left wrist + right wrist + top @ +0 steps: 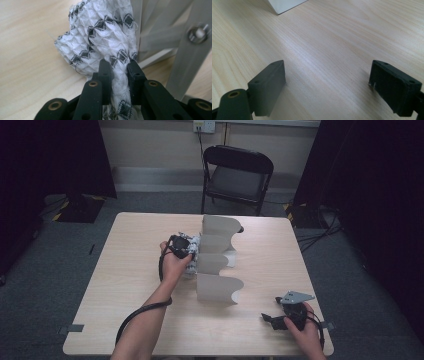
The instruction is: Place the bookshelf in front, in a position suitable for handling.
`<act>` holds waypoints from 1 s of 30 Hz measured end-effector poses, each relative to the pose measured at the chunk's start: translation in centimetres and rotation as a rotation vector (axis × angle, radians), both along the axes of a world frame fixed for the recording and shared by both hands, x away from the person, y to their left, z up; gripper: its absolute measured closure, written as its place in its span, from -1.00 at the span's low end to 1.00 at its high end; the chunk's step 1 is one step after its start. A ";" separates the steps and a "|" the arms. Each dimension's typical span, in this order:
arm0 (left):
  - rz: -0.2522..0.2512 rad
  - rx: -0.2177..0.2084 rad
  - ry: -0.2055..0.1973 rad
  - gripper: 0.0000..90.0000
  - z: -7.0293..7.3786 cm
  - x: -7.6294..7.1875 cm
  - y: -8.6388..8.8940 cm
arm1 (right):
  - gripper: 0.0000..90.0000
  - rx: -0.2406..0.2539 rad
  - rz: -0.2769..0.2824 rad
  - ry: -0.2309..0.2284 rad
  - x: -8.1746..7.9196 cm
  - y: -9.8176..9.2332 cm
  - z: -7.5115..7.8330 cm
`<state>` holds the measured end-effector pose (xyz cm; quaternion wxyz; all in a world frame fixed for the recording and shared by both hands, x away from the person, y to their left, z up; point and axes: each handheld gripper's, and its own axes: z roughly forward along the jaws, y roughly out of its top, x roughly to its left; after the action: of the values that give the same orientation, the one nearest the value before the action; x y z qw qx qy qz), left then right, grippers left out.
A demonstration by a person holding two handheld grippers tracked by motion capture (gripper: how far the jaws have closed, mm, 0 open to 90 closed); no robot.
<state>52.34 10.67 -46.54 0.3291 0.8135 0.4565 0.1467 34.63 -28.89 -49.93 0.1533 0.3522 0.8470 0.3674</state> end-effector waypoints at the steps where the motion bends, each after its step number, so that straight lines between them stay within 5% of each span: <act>1: -0.007 0.010 0.003 0.70 -0.3 -0.1 0.0 | -0.72 0.000 0.000 0.000 0.0 0.0 0.0; 6: -0.004 0.007 -0.025 0.50 -1.0 -0.3 0.6 | -0.72 0.000 0.000 0.000 0.0 0.0 0.0; 13: 0.060 0.000 -0.091 -0.23 0.4 -1.3 1.9 | -0.72 -0.001 0.000 -0.001 0.0 0.0 0.0; 18: 0.044 0.051 -0.080 -0.28 0.3 -2.5 2.8 | -0.72 -0.001 -0.006 0.001 -0.1 0.1 0.0; 23: 0.100 0.051 -0.056 -0.29 -0.5 -2.7 4.3 | -0.72 0.000 -0.007 0.002 -0.1 0.1 0.0; 26: 0.130 0.055 -0.074 -0.27 -0.2 -2.7 4.9 | -0.72 0.000 -0.006 0.001 -0.1 0.1 0.0; 30: 0.111 -0.014 -0.115 -0.24 0.4 -2.3 4.7 | -0.72 0.000 -0.007 0.002 -0.1 0.1 0.0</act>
<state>49.99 15.34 -46.09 0.3519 0.7748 0.4823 0.2078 34.52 -28.79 -49.92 0.1537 0.3554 0.8460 0.3666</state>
